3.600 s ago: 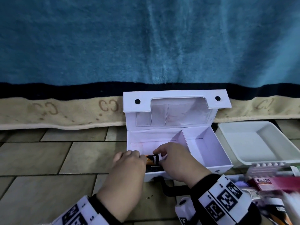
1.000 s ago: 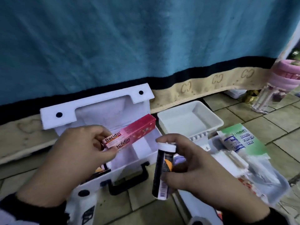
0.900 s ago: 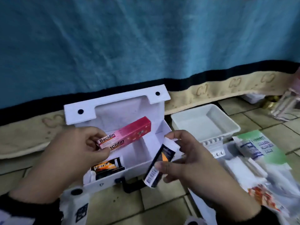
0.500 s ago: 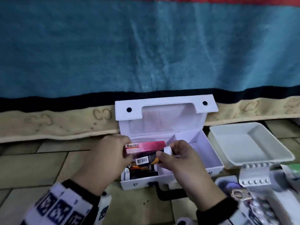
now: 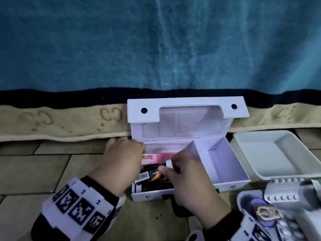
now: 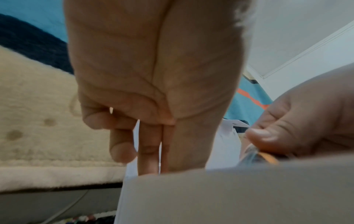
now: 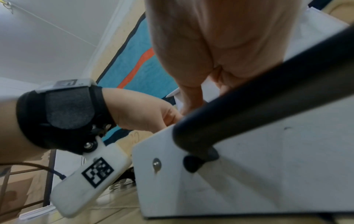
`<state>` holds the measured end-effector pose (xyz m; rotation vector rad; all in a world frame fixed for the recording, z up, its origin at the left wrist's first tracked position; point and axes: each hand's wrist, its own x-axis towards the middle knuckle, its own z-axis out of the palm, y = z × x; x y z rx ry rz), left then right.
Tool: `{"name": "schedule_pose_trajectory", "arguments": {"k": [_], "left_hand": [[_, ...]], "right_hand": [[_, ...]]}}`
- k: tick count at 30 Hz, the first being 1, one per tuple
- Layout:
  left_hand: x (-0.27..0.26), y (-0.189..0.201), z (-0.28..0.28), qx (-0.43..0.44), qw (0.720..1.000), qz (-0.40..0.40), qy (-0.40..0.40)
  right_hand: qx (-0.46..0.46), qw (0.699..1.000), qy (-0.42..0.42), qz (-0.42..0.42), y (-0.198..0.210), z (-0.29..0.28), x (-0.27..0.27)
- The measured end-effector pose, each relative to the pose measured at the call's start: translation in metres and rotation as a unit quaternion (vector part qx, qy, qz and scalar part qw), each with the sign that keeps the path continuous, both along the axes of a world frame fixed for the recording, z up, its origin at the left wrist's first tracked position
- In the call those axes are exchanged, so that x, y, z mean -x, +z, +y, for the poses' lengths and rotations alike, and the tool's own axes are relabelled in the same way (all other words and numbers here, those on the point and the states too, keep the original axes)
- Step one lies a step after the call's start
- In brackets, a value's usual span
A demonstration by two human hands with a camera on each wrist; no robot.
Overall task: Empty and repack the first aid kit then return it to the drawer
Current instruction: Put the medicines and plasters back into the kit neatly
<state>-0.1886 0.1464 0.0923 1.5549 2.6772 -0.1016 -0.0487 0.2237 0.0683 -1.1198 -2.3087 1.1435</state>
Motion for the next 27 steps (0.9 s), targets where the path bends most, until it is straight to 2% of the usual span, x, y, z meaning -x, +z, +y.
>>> {"name": "schedule_pose_trajectory", "arguments": {"k": [5,7,10,13,16,22,27], "left_hand": [[0.003,-0.003,0.006,0.046,0.999,0.011,0.009],[0.002,-0.005,0.007,0.034,0.999,0.011,0.008],[0.002,-0.008,0.01,-0.014,0.999,-0.034,-0.038],[0.005,-0.012,0.009,0.004,0.993,-0.07,-0.092],[0.008,-0.014,0.007,0.004,0.992,-0.084,-0.09],[0.006,-0.013,0.005,-0.022,0.992,-0.099,-0.08],[0.004,-0.017,0.009,-0.015,0.992,-0.103,-0.073]], "right_hand": [[-0.034,0.999,0.016,-0.036,-0.002,0.002,0.0],[-0.052,0.997,0.032,-0.047,-0.005,0.002,0.001],[-0.061,0.996,0.048,-0.052,-0.006,0.002,0.002],[-0.035,0.997,0.062,-0.039,-0.005,0.004,0.001],[-0.008,0.997,0.071,-0.028,-0.003,0.005,-0.002],[-0.027,0.998,0.05,0.015,-0.005,0.005,-0.004],[-0.028,0.995,0.092,-0.025,-0.004,0.004,-0.005]]}}
